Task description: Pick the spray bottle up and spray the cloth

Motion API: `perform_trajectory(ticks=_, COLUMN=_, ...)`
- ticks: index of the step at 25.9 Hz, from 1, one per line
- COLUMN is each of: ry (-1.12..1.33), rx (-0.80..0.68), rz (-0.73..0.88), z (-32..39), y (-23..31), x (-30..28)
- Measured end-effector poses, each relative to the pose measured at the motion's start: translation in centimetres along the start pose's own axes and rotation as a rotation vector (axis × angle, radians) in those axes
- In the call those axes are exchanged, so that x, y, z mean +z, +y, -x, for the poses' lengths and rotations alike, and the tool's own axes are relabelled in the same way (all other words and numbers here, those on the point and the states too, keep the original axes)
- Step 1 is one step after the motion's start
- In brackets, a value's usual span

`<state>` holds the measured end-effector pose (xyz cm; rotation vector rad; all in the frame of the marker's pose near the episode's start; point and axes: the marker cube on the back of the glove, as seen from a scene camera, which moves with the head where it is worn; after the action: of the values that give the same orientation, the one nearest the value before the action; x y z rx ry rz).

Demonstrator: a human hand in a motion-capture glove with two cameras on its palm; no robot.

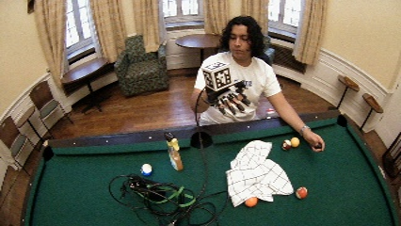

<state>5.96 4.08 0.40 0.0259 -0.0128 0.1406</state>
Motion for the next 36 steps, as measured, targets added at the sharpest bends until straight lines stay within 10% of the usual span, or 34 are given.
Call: perform_trajectory(ticks=36, ry=-0.535, rx=0.466, rz=-0.377, z=-20.0, y=14.5, x=4.5)
